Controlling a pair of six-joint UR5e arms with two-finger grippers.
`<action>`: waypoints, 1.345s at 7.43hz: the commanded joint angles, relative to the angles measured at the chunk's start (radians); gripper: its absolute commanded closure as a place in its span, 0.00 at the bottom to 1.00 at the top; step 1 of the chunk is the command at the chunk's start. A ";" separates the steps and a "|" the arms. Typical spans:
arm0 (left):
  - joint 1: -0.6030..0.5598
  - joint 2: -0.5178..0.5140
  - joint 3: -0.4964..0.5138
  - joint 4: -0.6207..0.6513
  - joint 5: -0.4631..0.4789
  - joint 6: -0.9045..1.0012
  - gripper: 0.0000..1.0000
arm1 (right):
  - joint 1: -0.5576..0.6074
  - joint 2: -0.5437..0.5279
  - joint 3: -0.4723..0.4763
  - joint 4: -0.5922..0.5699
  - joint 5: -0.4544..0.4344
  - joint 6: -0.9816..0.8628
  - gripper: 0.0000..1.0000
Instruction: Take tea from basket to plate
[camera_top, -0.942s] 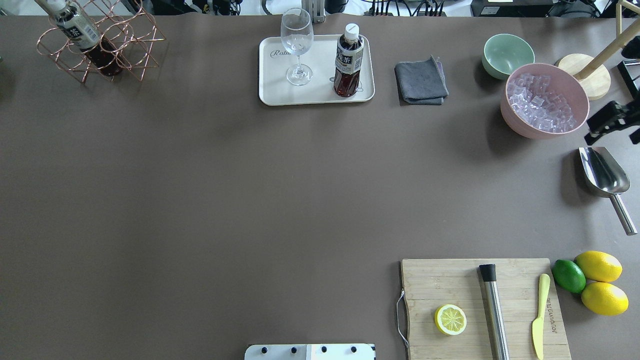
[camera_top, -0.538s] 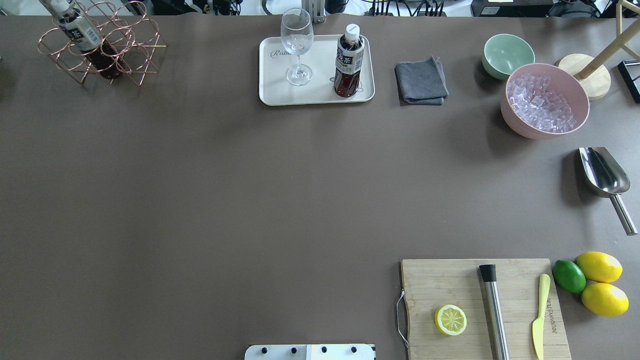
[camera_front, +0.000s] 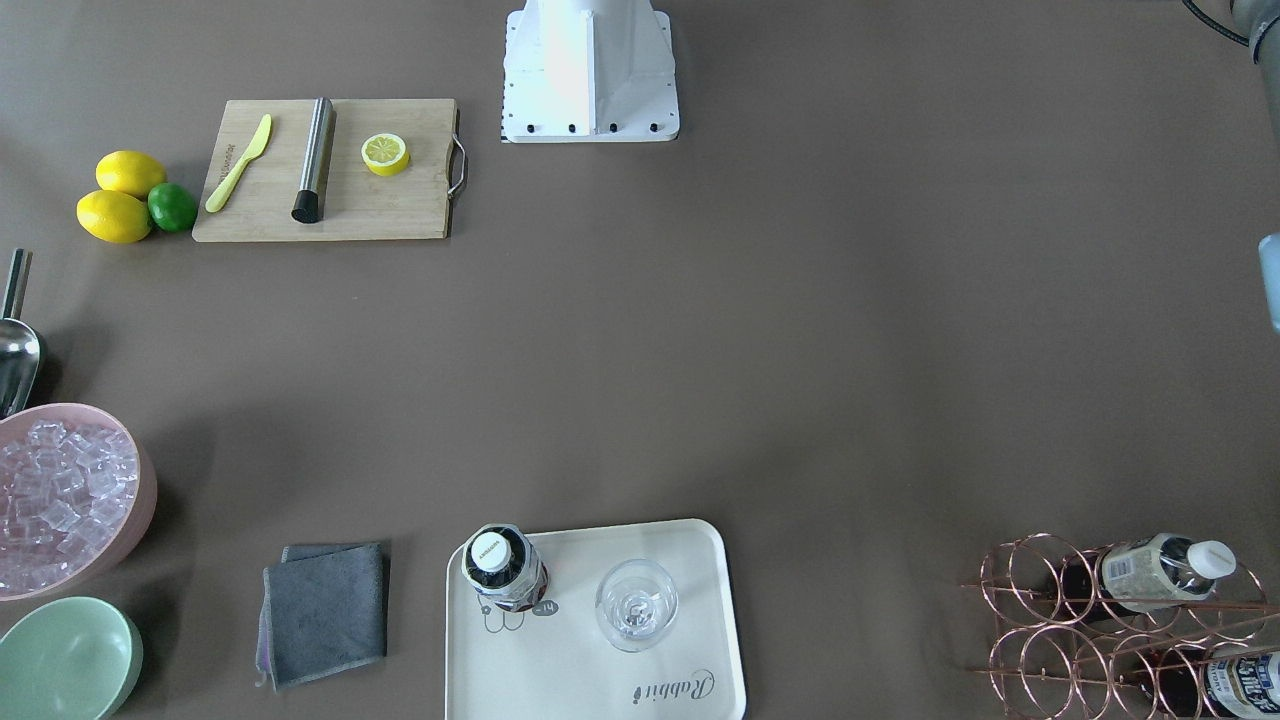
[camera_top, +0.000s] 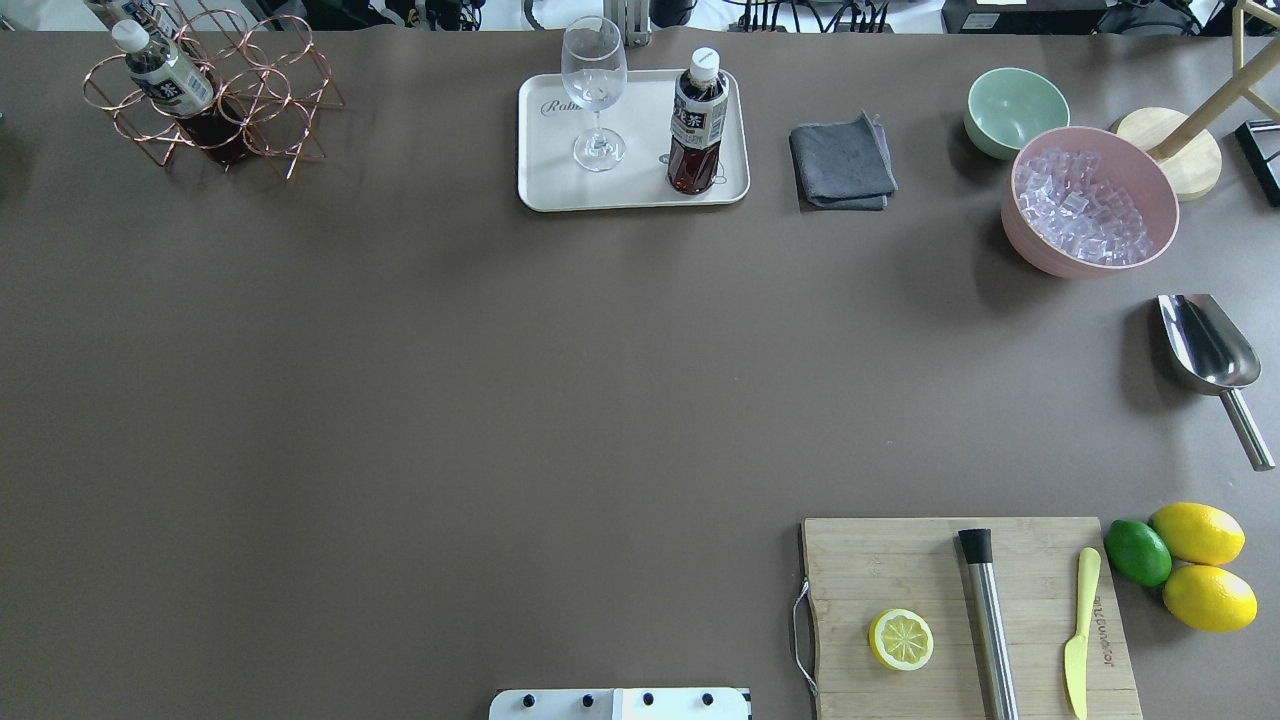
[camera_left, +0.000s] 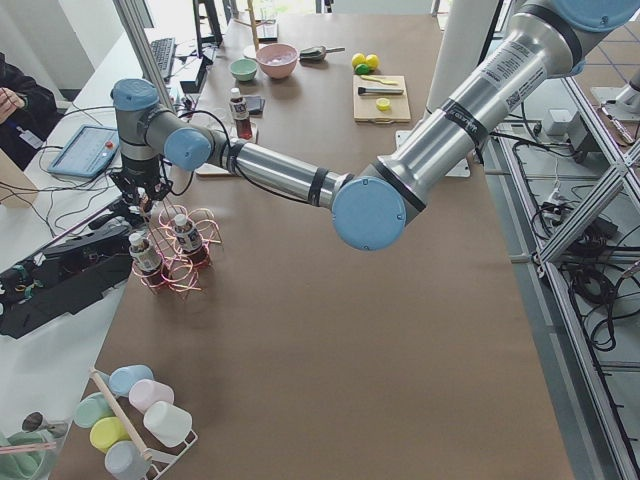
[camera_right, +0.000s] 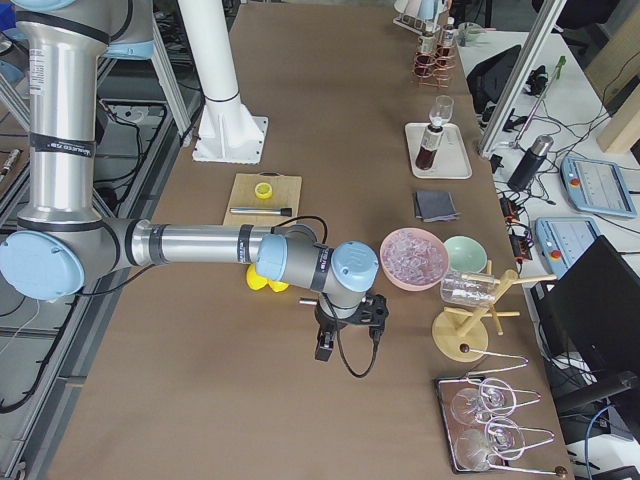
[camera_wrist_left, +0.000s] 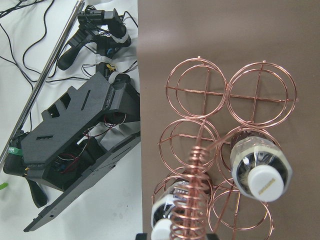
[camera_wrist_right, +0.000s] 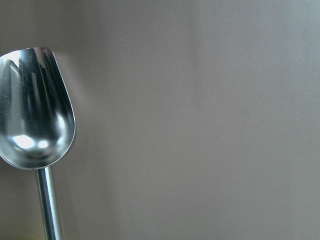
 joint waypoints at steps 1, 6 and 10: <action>-0.001 0.001 -0.009 0.002 0.000 -0.008 0.02 | 0.027 -0.002 -0.004 0.000 -0.007 -0.001 0.00; -0.089 0.114 -0.218 -0.012 -0.132 -0.538 0.02 | 0.033 0.015 -0.005 0.003 -0.002 0.010 0.00; -0.147 0.239 -0.270 -0.053 -0.210 -1.366 0.02 | 0.036 0.042 -0.056 0.085 -0.004 0.013 0.00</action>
